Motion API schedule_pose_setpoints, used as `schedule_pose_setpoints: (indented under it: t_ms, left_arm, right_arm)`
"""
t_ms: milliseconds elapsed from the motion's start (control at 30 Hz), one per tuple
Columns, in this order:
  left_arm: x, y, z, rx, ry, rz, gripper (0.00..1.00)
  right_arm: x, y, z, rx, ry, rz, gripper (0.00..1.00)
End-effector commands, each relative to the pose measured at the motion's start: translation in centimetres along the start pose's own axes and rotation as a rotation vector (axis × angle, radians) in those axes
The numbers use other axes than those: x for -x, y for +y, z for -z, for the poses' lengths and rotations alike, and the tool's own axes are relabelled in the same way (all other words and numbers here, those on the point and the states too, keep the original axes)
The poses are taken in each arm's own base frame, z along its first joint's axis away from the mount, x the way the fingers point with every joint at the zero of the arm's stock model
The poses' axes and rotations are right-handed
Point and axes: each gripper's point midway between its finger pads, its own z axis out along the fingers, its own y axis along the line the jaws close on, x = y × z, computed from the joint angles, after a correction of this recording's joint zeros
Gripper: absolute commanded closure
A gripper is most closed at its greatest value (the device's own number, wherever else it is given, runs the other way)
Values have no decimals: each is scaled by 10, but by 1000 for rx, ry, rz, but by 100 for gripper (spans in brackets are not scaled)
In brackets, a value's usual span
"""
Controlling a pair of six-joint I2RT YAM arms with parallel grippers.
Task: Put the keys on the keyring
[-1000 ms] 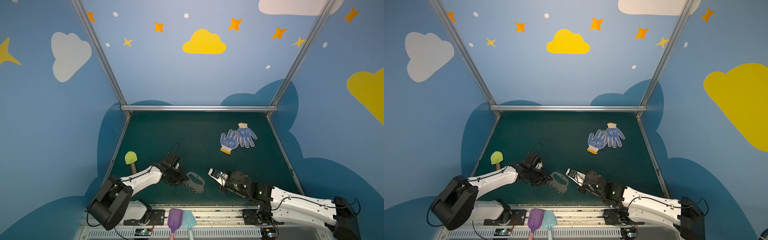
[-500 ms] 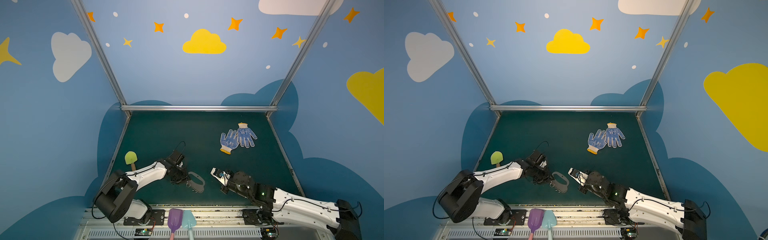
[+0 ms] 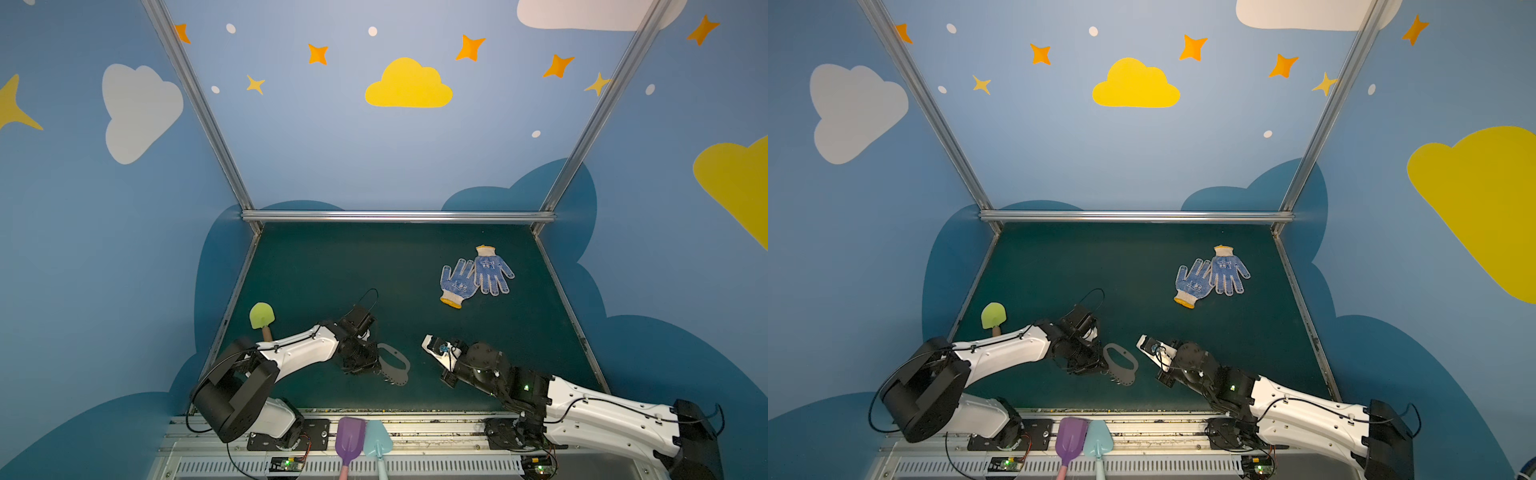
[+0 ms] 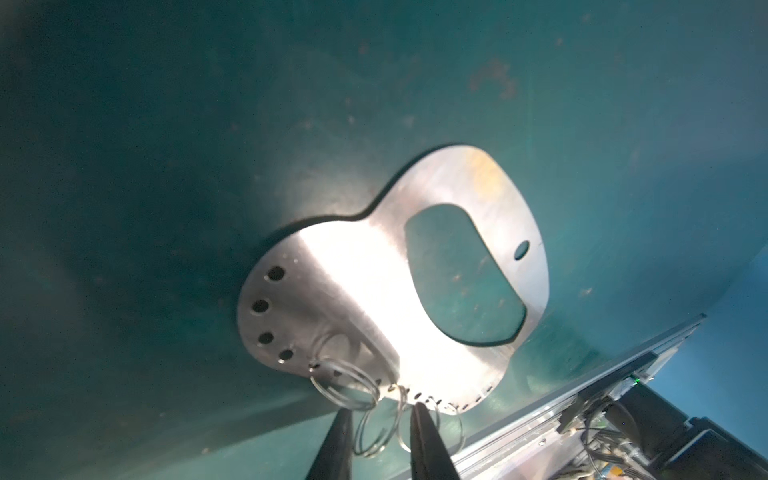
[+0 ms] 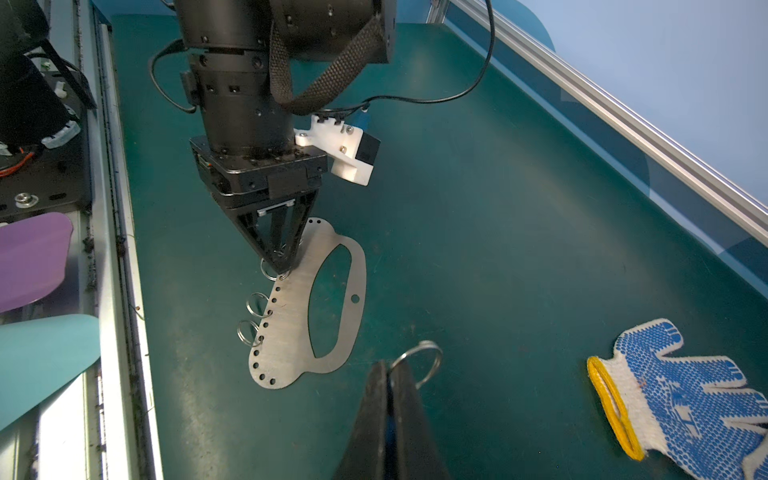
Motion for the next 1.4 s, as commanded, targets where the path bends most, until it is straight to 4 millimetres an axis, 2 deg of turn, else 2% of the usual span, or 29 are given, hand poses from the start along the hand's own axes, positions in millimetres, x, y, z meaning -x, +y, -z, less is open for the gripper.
schedule_pose_setpoints:
  t_ms: [0, 200, 533, 833, 1000, 1200, 1367]
  left_arm:
    - [2, -3, 5, 6, -13, -14, 81]
    - [3, -9, 6, -14, -11, -27, 96]
    - [16, -23, 11, -44, -51, -44, 96]
    - [55, -64, 21, -173, -169, -85, 96]
    - [72, -83, 19, -242, -224, -114, 96]
    - [81, -95, 14, -307, -251, -141, 96]
    - [85, -98, 21, -330, -302, -165, 96]
  right_arm:
    - [-3, -2, 1, -9, 3, -18, 100]
    - [-6, 0, -1, 1, 9, -28, 100]
    - [-9, 21, -4, 132, 7, -65, 100]
    - [-5, 39, -11, 357, -89, -264, 100]
    - [-11, 26, -21, 389, -143, -379, 100]
    - [-17, 23, -39, 433, -79, -432, 100]
    - [-18, 21, -52, 522, -20, -613, 100]
